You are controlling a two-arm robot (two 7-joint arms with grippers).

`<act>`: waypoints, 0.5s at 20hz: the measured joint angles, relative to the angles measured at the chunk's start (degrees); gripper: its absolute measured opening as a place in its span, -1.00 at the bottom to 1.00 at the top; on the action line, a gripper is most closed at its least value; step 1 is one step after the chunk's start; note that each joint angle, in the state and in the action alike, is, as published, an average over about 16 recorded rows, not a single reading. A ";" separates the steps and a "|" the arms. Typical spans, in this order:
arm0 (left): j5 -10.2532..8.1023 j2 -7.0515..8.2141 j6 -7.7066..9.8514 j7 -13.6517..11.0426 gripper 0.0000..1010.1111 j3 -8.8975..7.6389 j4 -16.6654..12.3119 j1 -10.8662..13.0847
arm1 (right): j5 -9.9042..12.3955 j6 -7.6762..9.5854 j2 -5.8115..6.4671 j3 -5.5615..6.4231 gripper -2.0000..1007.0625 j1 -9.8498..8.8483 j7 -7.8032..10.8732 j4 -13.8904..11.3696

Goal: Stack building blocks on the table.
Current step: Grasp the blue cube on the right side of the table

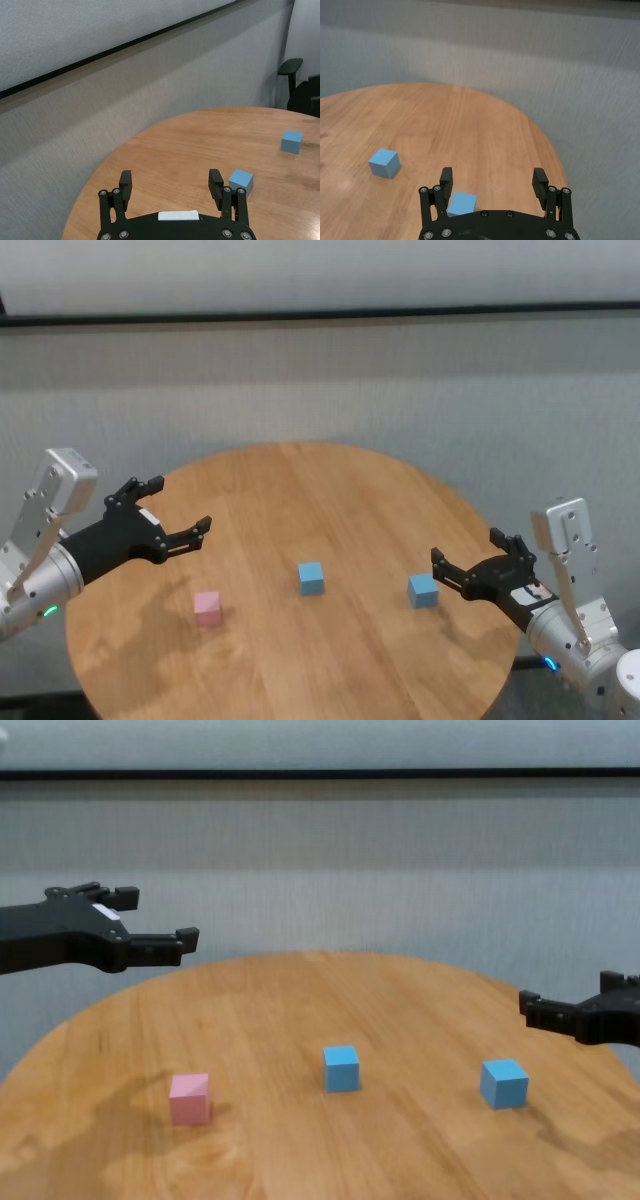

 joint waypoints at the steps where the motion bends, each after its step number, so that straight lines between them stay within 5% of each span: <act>1: 0.01 -0.01 0.01 0.00 0.99 0.01 0.01 -0.01 | 0.12 0.55 -0.29 0.10 1.00 -0.05 -0.03 -0.10; 10: 0.04 -0.05 0.05 0.00 0.99 0.04 0.07 -0.05 | -0.48 4.40 -2.13 0.20 1.00 -0.57 -0.32 -0.69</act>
